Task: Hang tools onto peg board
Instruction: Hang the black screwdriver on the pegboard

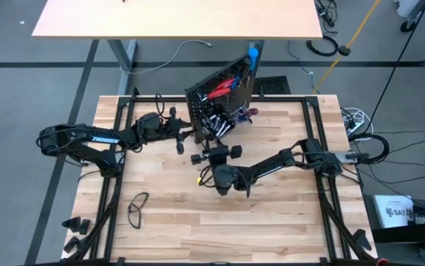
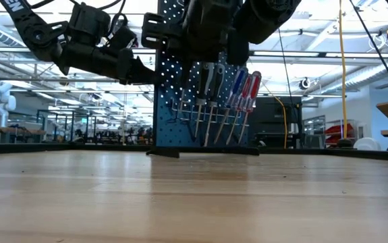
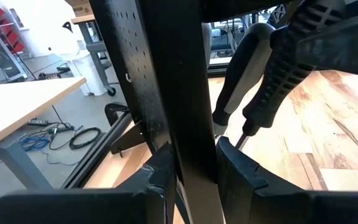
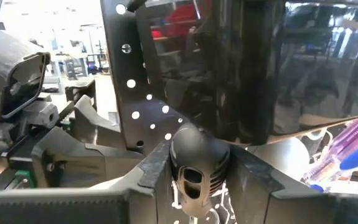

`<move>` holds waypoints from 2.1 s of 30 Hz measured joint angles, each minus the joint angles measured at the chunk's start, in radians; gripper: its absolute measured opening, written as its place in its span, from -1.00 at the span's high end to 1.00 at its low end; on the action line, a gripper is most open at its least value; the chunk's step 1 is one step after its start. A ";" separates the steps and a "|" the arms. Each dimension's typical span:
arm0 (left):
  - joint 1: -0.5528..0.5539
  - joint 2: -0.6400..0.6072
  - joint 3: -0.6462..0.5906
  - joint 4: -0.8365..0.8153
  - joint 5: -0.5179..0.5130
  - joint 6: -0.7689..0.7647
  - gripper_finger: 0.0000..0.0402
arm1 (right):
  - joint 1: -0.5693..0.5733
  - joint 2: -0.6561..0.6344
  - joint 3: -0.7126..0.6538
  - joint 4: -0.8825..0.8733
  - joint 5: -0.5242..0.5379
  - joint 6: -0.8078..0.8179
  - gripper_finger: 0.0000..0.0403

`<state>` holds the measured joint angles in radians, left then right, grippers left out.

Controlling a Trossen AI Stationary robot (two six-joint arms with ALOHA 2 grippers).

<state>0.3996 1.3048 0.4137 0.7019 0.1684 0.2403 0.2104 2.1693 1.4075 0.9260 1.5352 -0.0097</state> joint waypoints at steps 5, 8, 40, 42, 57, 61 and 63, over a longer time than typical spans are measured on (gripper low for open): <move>0.000 0.000 0.000 -0.004 0.000 0.000 0.58 | 0.006 0.000 0.000 -0.002 -0.002 -0.002 0.45; 0.000 0.000 0.000 -0.005 0.000 0.000 0.58 | 0.014 -0.002 0.000 0.000 0.004 -0.015 0.45; 0.000 0.001 -0.002 -0.003 0.003 -0.022 0.58 | 0.000 -0.061 0.001 -0.522 -0.155 0.037 0.45; 0.000 0.001 -0.002 -0.004 0.003 -0.024 0.58 | -0.005 -0.079 0.001 -0.525 -0.153 0.121 0.45; 0.000 0.001 -0.002 -0.009 0.003 -0.026 0.58 | -0.046 -0.101 0.003 -0.716 -0.266 0.429 0.45; 0.000 0.001 -0.002 -0.009 0.003 -0.026 0.58 | -0.046 -0.101 0.003 -0.726 -0.272 0.425 0.45; 0.000 0.001 -0.002 -0.009 0.003 -0.026 0.58 | -0.046 -0.101 0.003 -0.724 -0.286 0.401 0.33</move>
<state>0.3992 1.3060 0.4118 0.6926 0.1715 0.2141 0.1646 2.0678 1.4109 0.2018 1.2489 0.3917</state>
